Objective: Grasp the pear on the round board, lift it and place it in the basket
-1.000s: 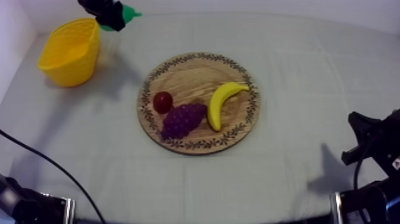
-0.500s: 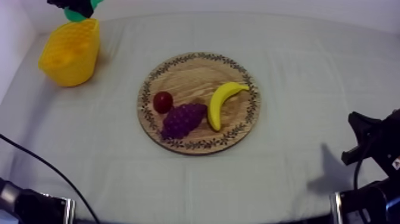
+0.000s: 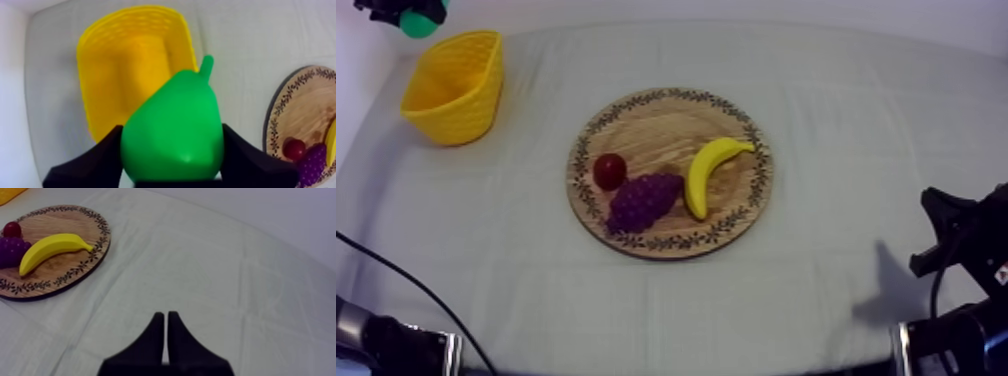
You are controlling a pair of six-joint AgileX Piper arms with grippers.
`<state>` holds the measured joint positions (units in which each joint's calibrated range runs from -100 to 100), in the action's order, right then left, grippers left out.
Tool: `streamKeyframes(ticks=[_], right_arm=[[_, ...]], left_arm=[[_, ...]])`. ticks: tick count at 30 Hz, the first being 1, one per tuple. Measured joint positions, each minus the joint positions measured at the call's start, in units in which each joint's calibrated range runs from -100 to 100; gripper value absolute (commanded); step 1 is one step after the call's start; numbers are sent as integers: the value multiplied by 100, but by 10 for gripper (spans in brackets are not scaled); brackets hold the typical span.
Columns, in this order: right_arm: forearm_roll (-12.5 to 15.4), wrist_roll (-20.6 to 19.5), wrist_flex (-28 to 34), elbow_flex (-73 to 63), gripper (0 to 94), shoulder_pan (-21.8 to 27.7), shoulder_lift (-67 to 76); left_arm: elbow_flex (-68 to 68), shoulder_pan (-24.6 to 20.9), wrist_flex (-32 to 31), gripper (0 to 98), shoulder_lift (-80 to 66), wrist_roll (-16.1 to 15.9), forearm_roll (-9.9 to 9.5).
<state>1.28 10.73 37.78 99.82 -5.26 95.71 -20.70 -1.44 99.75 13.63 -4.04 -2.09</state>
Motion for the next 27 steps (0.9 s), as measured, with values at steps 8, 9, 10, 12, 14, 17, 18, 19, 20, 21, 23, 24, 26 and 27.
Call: streamKeyframes(ticks=[8, 9, 10, 12, 14, 17, 18, 19, 20, 21, 23, 24, 26, 27], right_arm=[[0, -5, 0, 0, 4, 0, 0], [0, -5, 0, 0, 4, 0, 0], [0, -5, 0, 0, 4, 0, 0], [0, -5, 0, 0, 4, 0, 0], [0, -5, 0, 0, 4, 0, 0], [0, -5, 0, 0, 4, 0, 0], [0, -3, 0, 0, 4, 0, 0], [0, -3, 0, 0, 4, 0, 0], [0, -3, 0, 0, 4, 0, 0], [0, -3, 0, 0, 4, 0, 0], [0, -3, 0, 0, 4, 0, 0], [0, -3, 0, 0, 4, 0, 0], [0, -3, 0, 0, 4, 0, 0], [0, -3, 0, 0, 4, 0, 0]], left_arm=[[-230, -215, 0, 480, 257, -63, 34], [-253, -226, 0, 481, 317, -68, 34], [-269, -239, -7, 482, 382, -68, 39], [-308, -264, 1, 485, 523, -65, 39], [-340, -288, 4, 486, 705, -60, 44], [-414, -322, -8, 485, 999, -39, 52], [-443, -326, -30, 481, 1115, -35, 52], [-470, -326, -87, 478, 1230, -41, 52], [-486, -326, -135, 475, 1318, -52, 45], [-507, -326, -186, 474, 1433, -56, 31], [-553, -329, -260, 472, 1663, -56, 19], [-588, -334, -286, 471, 1786, -56, 19], [-669, -349, -325, 470, 2032, -57, 25], [-729, -364, -335, 470, 2126, -57, 25]])
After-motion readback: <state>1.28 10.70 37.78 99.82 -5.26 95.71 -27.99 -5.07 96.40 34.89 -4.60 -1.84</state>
